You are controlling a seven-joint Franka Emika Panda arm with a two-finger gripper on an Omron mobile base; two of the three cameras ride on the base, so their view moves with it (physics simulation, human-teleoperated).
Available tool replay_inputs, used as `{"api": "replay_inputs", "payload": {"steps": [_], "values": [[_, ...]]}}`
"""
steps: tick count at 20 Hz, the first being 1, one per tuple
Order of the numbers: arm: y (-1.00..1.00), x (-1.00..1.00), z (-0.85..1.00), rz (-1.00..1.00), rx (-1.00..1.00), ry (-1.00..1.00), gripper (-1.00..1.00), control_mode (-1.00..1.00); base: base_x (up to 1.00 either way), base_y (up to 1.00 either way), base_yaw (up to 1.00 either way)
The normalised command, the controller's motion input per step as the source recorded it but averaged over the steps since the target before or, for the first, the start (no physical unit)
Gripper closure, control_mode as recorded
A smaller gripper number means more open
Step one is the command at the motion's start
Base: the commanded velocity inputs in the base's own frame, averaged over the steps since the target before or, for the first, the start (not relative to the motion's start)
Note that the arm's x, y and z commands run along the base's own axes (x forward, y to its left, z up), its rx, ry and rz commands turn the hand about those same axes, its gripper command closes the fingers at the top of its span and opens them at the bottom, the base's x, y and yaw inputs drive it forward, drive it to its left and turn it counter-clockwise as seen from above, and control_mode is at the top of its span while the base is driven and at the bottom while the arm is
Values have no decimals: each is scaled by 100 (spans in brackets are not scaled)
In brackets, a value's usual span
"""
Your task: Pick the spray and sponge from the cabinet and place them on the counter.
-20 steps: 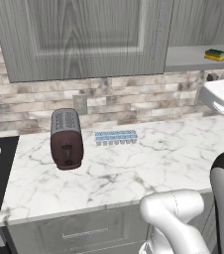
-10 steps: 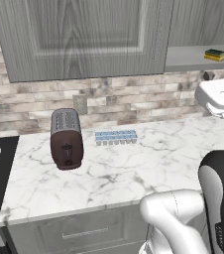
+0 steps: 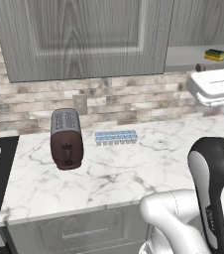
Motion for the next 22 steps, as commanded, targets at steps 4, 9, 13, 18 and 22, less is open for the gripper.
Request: {"api": "replay_inputs", "payload": {"steps": [4, 9, 13, 18, 22], "values": [[0, 27, 4, 0, 0, 0, -100, -100, 0, 0, 0], [0, 26, 0, 0, 0, 0, -100, -100, 0, 0, 0], [0, 22, 0, -2, 0, 0, -100, -100, 0, 0, 0], [0, 19, 0, -4, 0, 0, -100, -100, 0, 0, 0], [0, 27, 0, -4, 0, 1, -100, -100, 0, 0, 0]]}}
